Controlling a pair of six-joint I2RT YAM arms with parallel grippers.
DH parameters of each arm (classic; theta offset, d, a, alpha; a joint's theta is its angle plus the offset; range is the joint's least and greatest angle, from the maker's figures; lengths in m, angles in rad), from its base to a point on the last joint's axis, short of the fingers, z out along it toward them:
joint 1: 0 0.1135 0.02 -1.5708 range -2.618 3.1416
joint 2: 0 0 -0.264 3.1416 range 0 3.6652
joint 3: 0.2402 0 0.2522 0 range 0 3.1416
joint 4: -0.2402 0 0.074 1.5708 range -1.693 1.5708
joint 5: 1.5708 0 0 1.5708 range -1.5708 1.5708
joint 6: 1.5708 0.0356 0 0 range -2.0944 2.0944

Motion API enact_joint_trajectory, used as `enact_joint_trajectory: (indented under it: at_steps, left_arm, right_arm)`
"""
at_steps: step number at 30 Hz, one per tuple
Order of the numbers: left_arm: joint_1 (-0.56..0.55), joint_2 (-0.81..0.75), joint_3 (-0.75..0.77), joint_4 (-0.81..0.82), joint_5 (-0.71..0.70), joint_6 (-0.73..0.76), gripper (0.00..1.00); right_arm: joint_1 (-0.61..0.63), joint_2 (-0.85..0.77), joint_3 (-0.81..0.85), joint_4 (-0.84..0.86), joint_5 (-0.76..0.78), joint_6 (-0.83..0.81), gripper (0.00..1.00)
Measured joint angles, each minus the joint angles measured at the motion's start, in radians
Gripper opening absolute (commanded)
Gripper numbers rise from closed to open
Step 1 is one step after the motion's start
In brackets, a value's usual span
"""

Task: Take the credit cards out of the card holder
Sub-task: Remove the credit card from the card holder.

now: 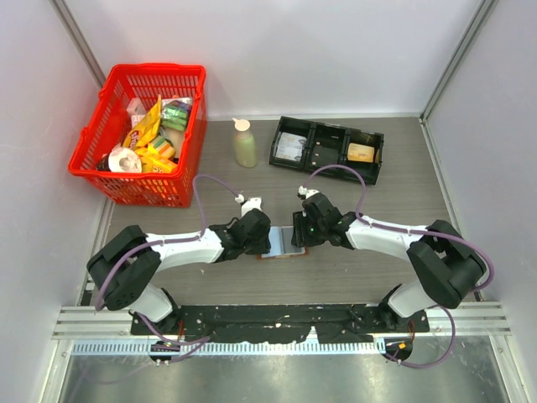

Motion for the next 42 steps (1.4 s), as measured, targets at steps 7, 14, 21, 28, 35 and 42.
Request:
enact_joint_trajectory:
  at_steps: [7,14,21,28,35,42]
  left_arm:
    - [0.0,0.006,-0.008,0.034,0.0,-0.021,0.35]
    - [0.0,0.006,-0.018,0.053,0.0,-0.033,0.35]
    - [0.0,0.005,-0.027,0.076,0.0,-0.04,0.35]
    - [0.0,-0.002,-0.04,0.092,0.0,-0.045,0.34]
    - [0.0,-0.004,-0.051,0.12,0.01,-0.059,0.35]
    - [0.0,-0.035,-0.085,0.141,0.014,-0.09,0.36]
  right_arm:
    - [0.0,-0.005,0.002,-0.019,-0.016,-0.002,0.41]
    - [0.0,-0.005,0.017,-0.027,-0.037,-0.002,0.4]
    - [0.0,-0.005,0.039,-0.045,-0.046,-0.003,0.4]
    - [0.0,-0.023,0.064,-0.08,-0.061,-0.004,0.4]
    - [0.002,-0.062,0.106,-0.101,-0.093,-0.003,0.4]
    - [0.005,-0.063,0.109,-0.094,-0.195,0.004,0.4]
